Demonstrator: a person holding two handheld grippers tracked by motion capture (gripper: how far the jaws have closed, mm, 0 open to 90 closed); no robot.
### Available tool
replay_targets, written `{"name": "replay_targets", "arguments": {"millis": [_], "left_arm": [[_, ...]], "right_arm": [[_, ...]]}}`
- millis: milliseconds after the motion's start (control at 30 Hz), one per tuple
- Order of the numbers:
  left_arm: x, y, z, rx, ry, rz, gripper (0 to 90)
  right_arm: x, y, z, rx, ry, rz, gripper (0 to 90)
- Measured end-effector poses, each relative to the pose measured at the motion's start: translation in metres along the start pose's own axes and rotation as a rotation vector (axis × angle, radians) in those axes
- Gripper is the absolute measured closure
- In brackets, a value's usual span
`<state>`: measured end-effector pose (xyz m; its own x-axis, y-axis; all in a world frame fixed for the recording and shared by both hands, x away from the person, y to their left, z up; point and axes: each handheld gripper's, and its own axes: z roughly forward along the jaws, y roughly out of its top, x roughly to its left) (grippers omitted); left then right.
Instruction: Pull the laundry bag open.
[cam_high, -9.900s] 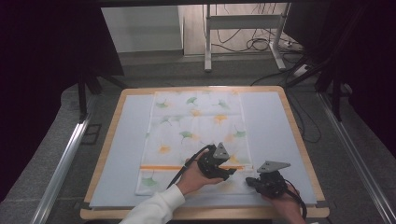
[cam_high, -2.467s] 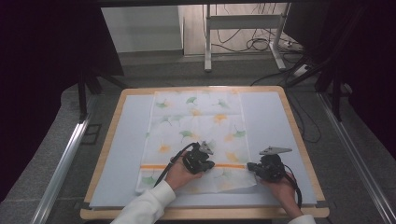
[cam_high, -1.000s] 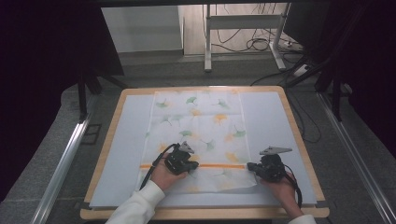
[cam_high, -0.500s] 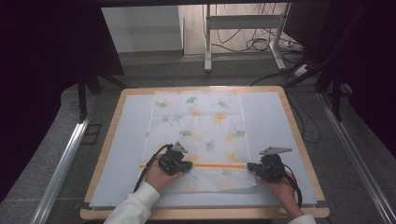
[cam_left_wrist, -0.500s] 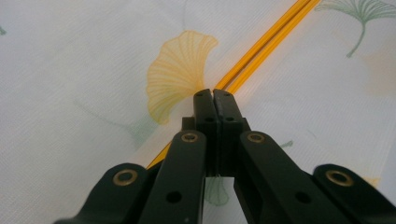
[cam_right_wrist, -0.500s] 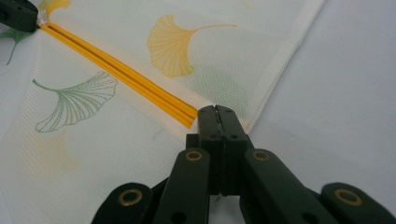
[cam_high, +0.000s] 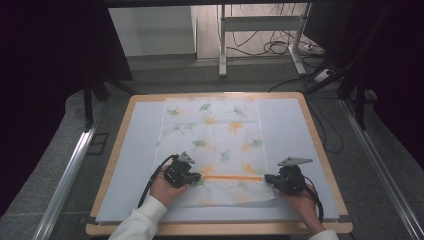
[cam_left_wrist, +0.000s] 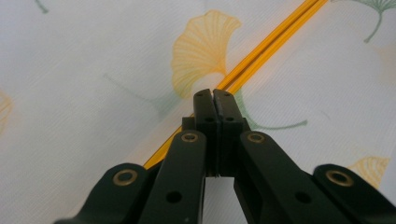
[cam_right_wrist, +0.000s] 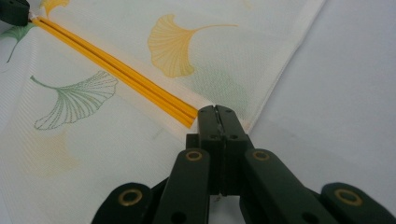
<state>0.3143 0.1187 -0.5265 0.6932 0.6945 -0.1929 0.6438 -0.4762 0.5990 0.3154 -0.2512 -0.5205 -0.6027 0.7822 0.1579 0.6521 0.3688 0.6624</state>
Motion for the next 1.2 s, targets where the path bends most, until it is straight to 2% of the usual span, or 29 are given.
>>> {"name": "replay_targets", "arguments": {"millis": [200,1200], "left_arm": [[0.006,-0.006,-0.006,0.003,0.021,-0.011,90.0],[0.024,-0.027,-0.026,-0.001,0.063,-0.078,90.0]], "right_arm": [[0.000,0.000,0.000,0.002,-0.002,-0.002,89.9],[0.001,0.000,0.000,-0.003,-0.006,-0.003,89.9]]}}
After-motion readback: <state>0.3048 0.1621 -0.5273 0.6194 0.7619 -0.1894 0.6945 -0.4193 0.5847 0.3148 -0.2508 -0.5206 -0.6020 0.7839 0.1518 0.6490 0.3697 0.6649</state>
